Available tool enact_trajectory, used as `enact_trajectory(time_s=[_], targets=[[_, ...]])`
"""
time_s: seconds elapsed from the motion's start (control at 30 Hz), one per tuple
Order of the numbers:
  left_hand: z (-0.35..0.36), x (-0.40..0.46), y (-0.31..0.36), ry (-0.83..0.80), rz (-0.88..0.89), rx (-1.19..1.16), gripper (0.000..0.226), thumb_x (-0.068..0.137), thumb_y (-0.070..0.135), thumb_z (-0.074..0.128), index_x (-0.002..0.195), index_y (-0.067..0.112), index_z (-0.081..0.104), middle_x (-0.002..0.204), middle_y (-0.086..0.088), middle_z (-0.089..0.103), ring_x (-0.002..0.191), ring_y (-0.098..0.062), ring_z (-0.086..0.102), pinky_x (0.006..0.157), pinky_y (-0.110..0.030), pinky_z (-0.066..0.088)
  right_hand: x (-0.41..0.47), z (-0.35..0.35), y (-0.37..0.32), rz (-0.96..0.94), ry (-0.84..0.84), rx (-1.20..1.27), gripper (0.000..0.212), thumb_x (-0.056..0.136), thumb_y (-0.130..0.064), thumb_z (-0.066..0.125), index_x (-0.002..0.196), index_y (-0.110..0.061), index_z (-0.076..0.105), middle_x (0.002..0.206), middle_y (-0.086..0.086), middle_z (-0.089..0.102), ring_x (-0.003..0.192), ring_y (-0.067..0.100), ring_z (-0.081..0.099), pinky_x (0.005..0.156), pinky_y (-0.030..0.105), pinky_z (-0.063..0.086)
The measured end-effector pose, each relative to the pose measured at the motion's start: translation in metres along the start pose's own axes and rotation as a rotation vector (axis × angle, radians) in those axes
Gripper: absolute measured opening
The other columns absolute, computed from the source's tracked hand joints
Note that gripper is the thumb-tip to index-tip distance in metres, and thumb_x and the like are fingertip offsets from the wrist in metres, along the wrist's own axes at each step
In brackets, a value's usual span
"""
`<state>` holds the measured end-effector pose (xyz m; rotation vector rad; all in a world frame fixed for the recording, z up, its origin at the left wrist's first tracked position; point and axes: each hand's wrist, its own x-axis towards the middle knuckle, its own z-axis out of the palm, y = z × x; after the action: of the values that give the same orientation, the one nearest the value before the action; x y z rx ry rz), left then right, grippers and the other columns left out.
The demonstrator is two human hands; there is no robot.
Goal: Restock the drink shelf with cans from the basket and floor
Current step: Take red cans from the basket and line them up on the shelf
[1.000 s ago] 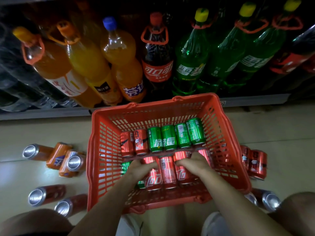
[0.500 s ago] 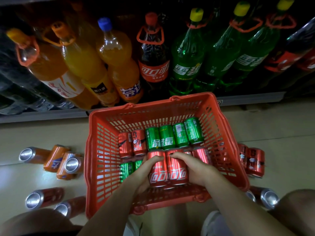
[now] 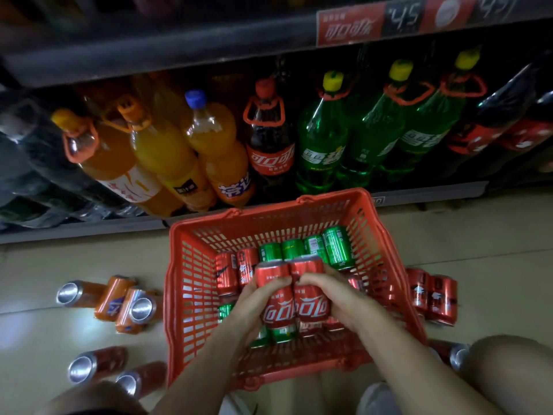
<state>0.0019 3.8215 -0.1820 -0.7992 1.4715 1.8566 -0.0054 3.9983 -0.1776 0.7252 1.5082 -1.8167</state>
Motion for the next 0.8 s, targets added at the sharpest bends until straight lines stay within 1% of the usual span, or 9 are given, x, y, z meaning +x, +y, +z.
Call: enact_trajectory(time_s=[0.1,0.23,0.3,0.37,0.47,0.53,0.6,0.67,0.8], targets=[[0.018,-0.056,0.068,-0.025,0.151,0.029,0.068,0.064,0.021,0.092,0.127,0.017,0.066,0.108,-0.015,0.080,0.096,-0.032,0.078,0.080,-0.045,0.062,-0.056,0.018,-0.065,-0.141,0.005,-0.009,0.056,0.062,-0.023,0.078,0.117,-0.029,0.072,0.106,0.007,0.080,0.101,0.029,0.076,0.094,0.047,0.060],[0.047,-0.161,0.191,-0.060,0.335,0.097,0.064,0.063,0.018,0.094,0.121,0.022,0.068,0.107,-0.010,0.081,0.098,-0.030,0.078,0.081,-0.043,0.063,-0.165,0.047,-0.179,-0.339,-0.005,0.004,0.046,0.080,-0.010,0.076,0.119,-0.034,0.070,0.107,0.000,0.080,0.100,0.020,0.076,0.086,0.038,0.060],[0.065,-0.224,0.255,-0.081,0.422,0.169,0.074,0.061,0.029,0.096,0.129,0.022,0.066,0.116,-0.011,0.078,0.108,-0.034,0.075,0.093,-0.052,0.060,-0.231,0.060,-0.239,-0.421,0.005,0.030,0.043,0.085,-0.003,0.073,0.115,-0.034,0.069,0.101,-0.005,0.080,0.093,0.012,0.076,0.079,0.028,0.058],[0.087,-0.288,0.312,-0.097,0.510,0.201,0.086,0.055,0.038,0.095,0.133,0.021,0.063,0.121,-0.011,0.077,0.112,-0.035,0.073,0.099,-0.058,0.058,-0.296,0.073,-0.296,-0.490,-0.004,0.032,0.045,0.080,-0.006,0.076,0.114,-0.033,0.068,0.101,-0.004,0.080,0.095,0.015,0.076,0.081,0.029,0.059],[0.121,-0.394,0.397,-0.090,0.655,0.214,0.084,0.051,0.038,0.091,0.130,0.025,0.065,0.117,-0.007,0.078,0.108,-0.033,0.075,0.089,-0.051,0.062,-0.400,0.092,-0.384,-0.592,-0.022,0.046,0.056,0.067,-0.014,0.079,0.120,-0.026,0.067,0.108,0.005,0.079,0.101,0.024,0.075,0.086,0.038,0.061],[0.144,-0.463,0.448,-0.117,0.726,0.239,0.082,0.054,0.039,0.090,0.130,0.029,0.064,0.116,-0.004,0.079,0.104,-0.030,0.077,0.077,-0.042,0.064,-0.467,0.102,-0.438,-0.677,-0.040,0.034,0.056,0.066,-0.013,0.075,0.120,-0.026,0.067,0.107,0.000,0.079,0.097,0.016,0.076,0.079,0.029,0.061],[0.163,-0.525,0.495,-0.141,0.799,0.263,0.081,0.057,0.039,0.090,0.132,0.030,0.062,0.117,0.001,0.079,0.105,-0.023,0.077,0.081,-0.039,0.064,-0.531,0.109,-0.487,-0.746,-0.073,0.002,0.054,0.069,-0.014,0.073,0.120,-0.030,0.065,0.107,-0.004,0.079,0.097,0.011,0.076,0.076,0.024,0.059],[0.181,-0.583,0.538,-0.162,0.866,0.286,0.079,0.062,0.037,0.089,0.135,0.030,0.061,0.121,0.003,0.077,0.108,-0.020,0.076,0.086,-0.040,0.064,-0.587,0.115,-0.531,-0.804,-0.086,-0.030,0.055,0.072,-0.016,0.073,0.123,-0.034,0.063,0.112,-0.004,0.078,0.103,0.016,0.075,0.081,0.032,0.060],[0.218,-0.676,0.607,-0.174,1.031,0.301,0.071,0.070,0.027,0.088,0.135,0.033,0.060,0.120,0.007,0.078,0.108,-0.017,0.076,0.081,-0.031,0.064,-0.678,0.123,-0.607,-0.959,-0.108,-0.055,0.059,0.074,-0.015,0.073,0.129,-0.032,0.060,0.118,-0.002,0.076,0.108,0.020,0.074,0.085,0.037,0.061]])
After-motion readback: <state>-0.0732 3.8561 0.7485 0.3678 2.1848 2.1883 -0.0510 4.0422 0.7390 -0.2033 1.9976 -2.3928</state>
